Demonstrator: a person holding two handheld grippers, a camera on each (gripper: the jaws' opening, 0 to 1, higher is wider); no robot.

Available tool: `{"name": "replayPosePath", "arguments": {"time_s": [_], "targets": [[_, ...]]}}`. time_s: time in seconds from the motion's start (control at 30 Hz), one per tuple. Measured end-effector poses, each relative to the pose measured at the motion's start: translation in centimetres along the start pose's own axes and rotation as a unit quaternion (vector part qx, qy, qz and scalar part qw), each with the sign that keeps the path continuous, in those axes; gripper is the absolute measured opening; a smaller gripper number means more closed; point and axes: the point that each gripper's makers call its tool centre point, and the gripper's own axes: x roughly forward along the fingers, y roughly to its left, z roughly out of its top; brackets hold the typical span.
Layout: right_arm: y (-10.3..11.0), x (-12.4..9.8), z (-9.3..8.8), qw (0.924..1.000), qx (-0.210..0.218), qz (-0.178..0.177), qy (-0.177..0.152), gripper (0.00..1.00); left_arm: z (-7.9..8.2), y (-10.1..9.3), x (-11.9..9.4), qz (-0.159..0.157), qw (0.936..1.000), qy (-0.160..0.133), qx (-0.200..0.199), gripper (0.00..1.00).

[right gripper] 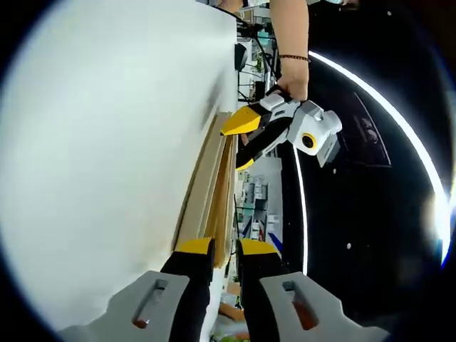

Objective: Arrange the utensils inside the cutlery case until each visible utensil rests in its matching compartment.

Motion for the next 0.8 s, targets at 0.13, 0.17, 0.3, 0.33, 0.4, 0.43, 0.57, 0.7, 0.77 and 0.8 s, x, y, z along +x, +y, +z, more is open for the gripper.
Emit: {"name": "replayPosePath", "arguments": {"time_s": [0.13,0.17,0.3,0.33,0.4,0.43,0.57,0.7,0.77,0.8], "targets": [[0.0,-0.6,-0.6,0.9989,0.047,0.008,-0.008,0.13,0.0,0.0,0.0,0.004,0.9999,-0.005,0.008,0.55],[0.0,-0.8,-0.8,0.9979,0.064,0.01,-0.011,0.13,0.1,-0.1,-0.1,0.004,0.9999,-0.008,0.01,0.53],[0.3,-1.8,-1.7,0.9852,0.168,0.023,-0.025,0.15,0.5,-0.5,-0.2,0.001,0.9998,-0.014,0.012,0.51],[0.4,-2.0,-1.9,0.9811,0.189,0.028,-0.026,0.15,0.5,-0.6,-0.2,0.0,0.9998,-0.014,0.015,0.5],[0.4,-2.6,-2.6,0.9609,0.273,0.038,-0.032,0.16,0.4,-0.8,-0.1,-0.001,0.9998,-0.01,0.019,0.5],[0.2,-2.9,-2.8,0.939,0.339,0.042,-0.044,0.16,0.5,-0.7,-0.1,0.0,0.9997,-0.01,0.022,0.49],[0.0,-3.7,-2.0,0.789,0.597,0.118,-0.085,0.19,0.7,-1.0,-0.1,-0.003,0.9996,-0.015,0.025,0.48],[-1.5,-3.6,-2.0,0.6151,0.76,0.163,-0.133,0.19,0.7,-1.0,-0.1,-0.002,0.9994,-0.017,0.032,0.46],[-1.1,-3.2,-2.4,0.5388,0.817,0.171,-0.114,0.19,0.9,-1.2,-0.2,-0.009,0.999,-0.025,0.035,0.44],[-0.9,-3.0,-2.5,0.492,0.844,0.186,-0.109,0.19,1.0,-1.3,-0.2,-0.01,0.9989,-0.026,0.036,0.44]]}}
